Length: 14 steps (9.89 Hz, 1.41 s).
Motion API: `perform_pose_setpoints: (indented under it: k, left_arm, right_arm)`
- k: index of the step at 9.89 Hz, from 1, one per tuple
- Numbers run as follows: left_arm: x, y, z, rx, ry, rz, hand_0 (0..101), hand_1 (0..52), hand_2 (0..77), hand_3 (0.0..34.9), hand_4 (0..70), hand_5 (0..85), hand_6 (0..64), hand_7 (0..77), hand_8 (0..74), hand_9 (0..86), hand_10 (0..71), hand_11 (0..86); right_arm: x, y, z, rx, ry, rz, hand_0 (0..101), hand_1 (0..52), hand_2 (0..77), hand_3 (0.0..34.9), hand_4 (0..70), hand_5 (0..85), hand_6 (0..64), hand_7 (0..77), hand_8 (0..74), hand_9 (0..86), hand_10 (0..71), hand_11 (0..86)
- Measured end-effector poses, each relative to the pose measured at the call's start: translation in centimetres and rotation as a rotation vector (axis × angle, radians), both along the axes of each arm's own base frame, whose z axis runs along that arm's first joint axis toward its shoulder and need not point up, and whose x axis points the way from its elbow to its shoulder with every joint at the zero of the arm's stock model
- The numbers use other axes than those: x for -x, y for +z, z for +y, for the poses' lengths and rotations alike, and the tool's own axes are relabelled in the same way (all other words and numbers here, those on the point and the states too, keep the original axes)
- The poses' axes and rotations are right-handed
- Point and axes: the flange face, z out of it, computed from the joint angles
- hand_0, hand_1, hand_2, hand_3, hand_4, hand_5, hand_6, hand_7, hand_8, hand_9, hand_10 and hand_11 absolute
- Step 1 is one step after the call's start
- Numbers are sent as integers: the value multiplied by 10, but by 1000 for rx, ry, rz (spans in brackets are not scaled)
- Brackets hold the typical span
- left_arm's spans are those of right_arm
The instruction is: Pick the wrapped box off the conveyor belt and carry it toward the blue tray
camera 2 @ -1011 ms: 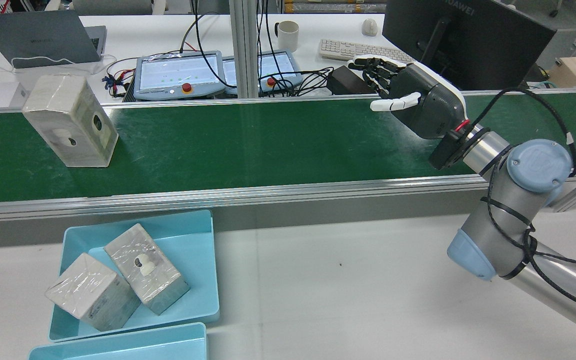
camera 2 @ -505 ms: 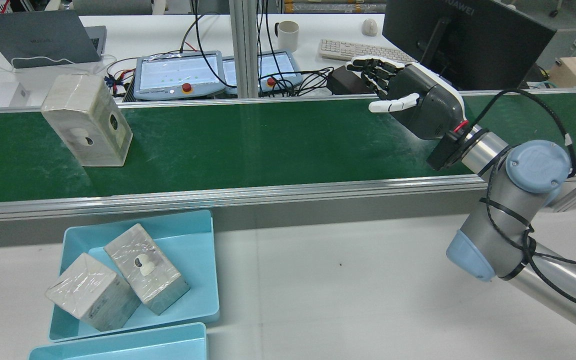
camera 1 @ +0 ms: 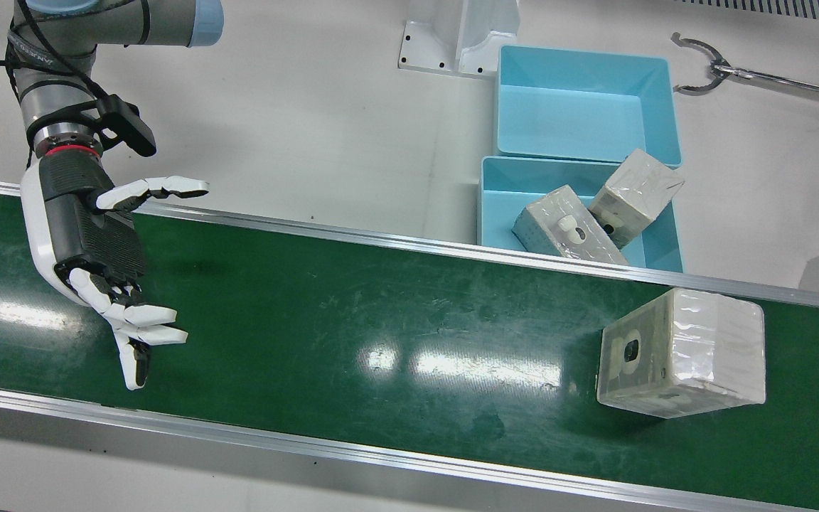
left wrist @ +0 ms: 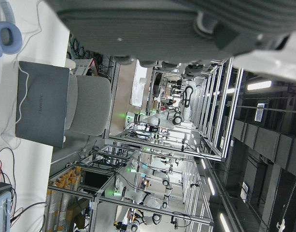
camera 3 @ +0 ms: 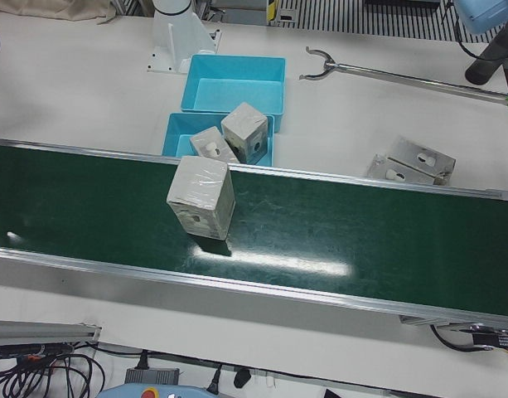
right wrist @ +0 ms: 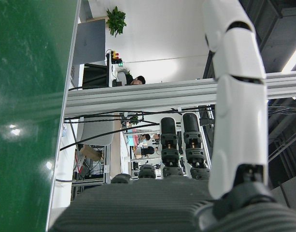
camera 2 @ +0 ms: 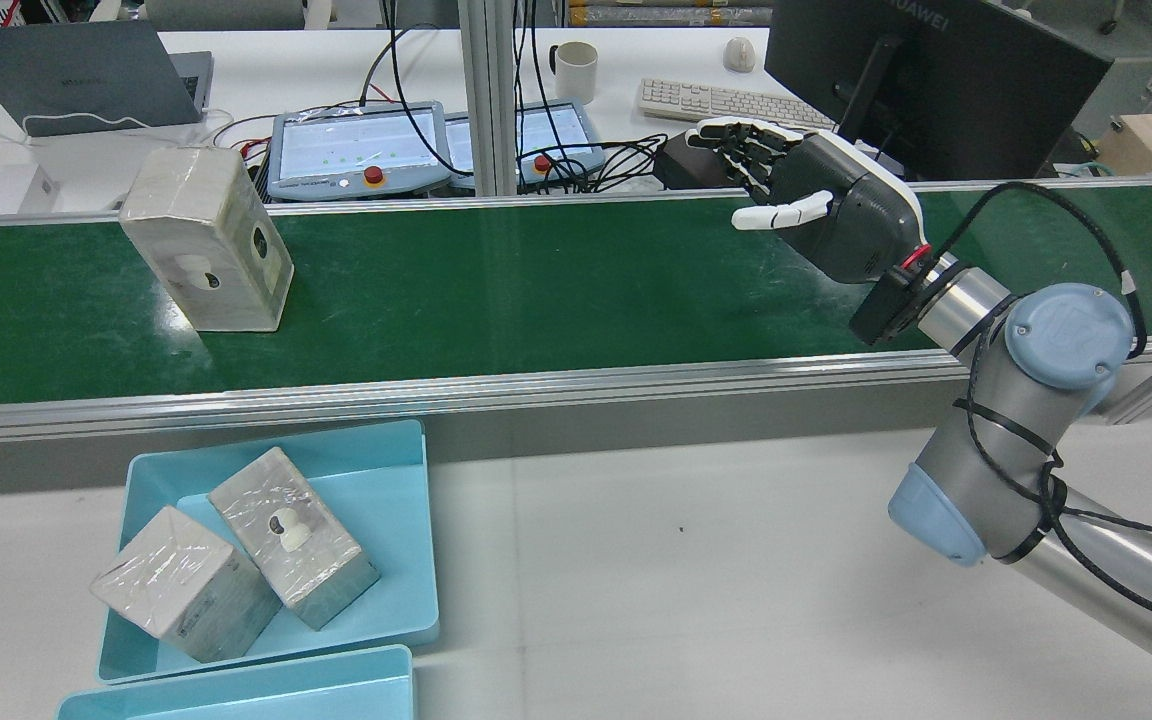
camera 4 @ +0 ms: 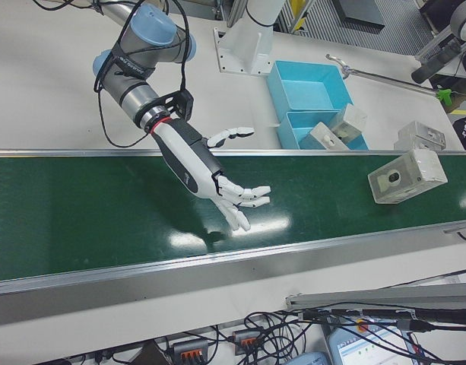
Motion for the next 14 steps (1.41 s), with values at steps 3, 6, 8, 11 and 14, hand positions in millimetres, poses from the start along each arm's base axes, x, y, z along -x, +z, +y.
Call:
perform_pose_setpoints:
  k: [3, 6, 8, 11, 14]
  left_arm:
    - [0, 0, 0, 0, 0, 0, 0, 0, 11, 0, 0, 11, 0, 5, 5, 0, 5, 0]
    - [0, 0, 0, 0, 0, 0, 0, 0, 5, 0, 0, 11, 0, 5, 5, 0, 5, 0]
    - [0, 0, 0, 0, 0, 0, 0, 0, 11, 0, 0, 11, 0, 5, 5, 0, 5, 0]
    - [0, 0, 0, 0, 0, 0, 0, 0, 11, 0, 0, 11, 0, 5, 5, 0, 5, 0]
    - [0, 0, 0, 0, 0, 0, 0, 0, 11, 0, 0, 11, 0, 5, 5, 0, 5, 0]
  right_arm:
    - [5, 1, 0, 7, -6, 6, 487, 158, 185, 31, 185, 240, 71, 245, 5, 38, 0, 16]
    - [3, 0, 1, 15, -4, 14, 488, 158, 185, 45, 196, 256, 82, 267, 0, 49, 0, 16]
    - [-3, -3, 5, 41, 0, 33, 488, 158, 175, 73, 185, 256, 82, 245, 5, 33, 0, 16]
    - [-13, -7, 13, 73, 5, 56, 493, 175, 180, 70, 164, 256, 60, 240, 5, 38, 0, 16]
    - [-11, -6, 13, 81, 3, 60, 494, 175, 213, 73, 142, 256, 55, 224, 5, 27, 0, 16]
